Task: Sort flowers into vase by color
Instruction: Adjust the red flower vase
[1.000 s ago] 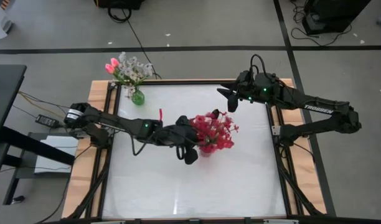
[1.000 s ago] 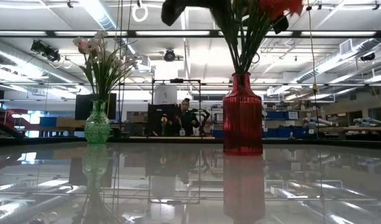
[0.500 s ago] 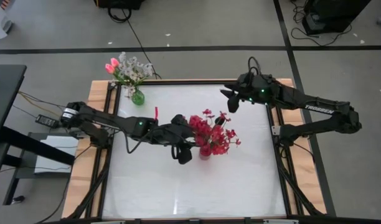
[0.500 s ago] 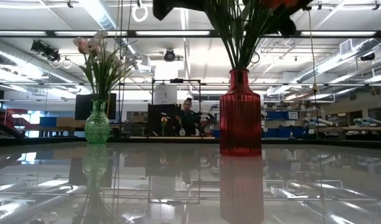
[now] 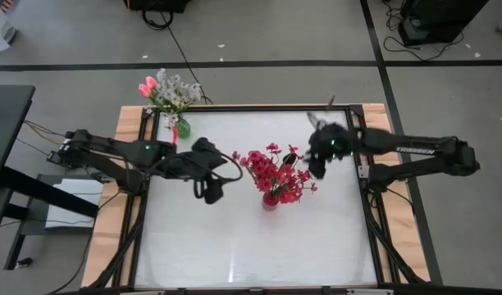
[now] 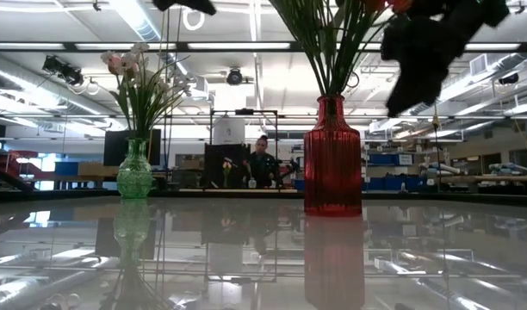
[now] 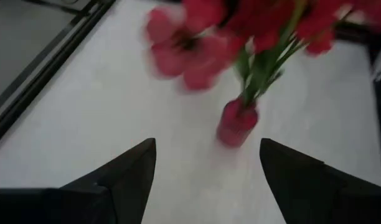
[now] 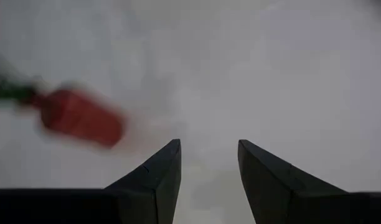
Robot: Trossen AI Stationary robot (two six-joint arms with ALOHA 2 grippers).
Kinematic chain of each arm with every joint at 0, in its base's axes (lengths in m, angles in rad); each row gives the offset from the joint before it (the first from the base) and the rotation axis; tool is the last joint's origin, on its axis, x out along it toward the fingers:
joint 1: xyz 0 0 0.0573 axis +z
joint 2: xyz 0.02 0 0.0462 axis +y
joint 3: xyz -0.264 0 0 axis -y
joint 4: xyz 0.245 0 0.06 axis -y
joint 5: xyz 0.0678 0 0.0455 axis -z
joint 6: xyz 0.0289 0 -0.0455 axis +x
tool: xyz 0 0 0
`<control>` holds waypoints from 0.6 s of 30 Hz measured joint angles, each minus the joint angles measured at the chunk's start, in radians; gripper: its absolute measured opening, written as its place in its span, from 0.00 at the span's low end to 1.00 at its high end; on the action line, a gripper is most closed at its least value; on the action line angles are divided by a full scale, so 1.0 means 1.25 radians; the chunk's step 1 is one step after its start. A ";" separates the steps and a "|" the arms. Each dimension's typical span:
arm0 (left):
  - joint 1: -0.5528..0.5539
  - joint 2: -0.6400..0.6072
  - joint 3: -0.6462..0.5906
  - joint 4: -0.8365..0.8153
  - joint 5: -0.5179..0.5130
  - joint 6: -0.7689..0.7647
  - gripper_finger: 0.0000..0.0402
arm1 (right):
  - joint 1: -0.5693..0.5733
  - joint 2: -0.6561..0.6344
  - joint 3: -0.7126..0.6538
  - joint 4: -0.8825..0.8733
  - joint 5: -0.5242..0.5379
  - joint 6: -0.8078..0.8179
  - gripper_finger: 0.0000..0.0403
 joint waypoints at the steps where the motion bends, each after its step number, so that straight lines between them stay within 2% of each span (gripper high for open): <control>1: 0.000 -0.015 -0.014 -0.008 -0.004 -0.001 0.72 | 0.018 -0.003 -0.035 0.035 -0.016 0.010 0.42; 5: 0.000 -0.076 -0.096 0.022 -0.007 -0.039 0.68 | 0.092 -0.006 -0.153 0.235 -0.033 0.056 0.42; 9: 0.000 -0.152 -0.227 0.074 -0.006 -0.104 0.66 | 0.158 0.023 -0.238 0.429 -0.035 0.098 0.41; 14: 0.000 -0.227 -0.376 0.129 -0.007 -0.169 0.66 | 0.226 0.095 -0.263 0.556 -0.020 0.098 0.41; 18: 0.000 -0.238 -0.429 0.141 0.002 -0.174 0.65 | 0.267 0.193 -0.263 0.672 -0.007 0.080 0.41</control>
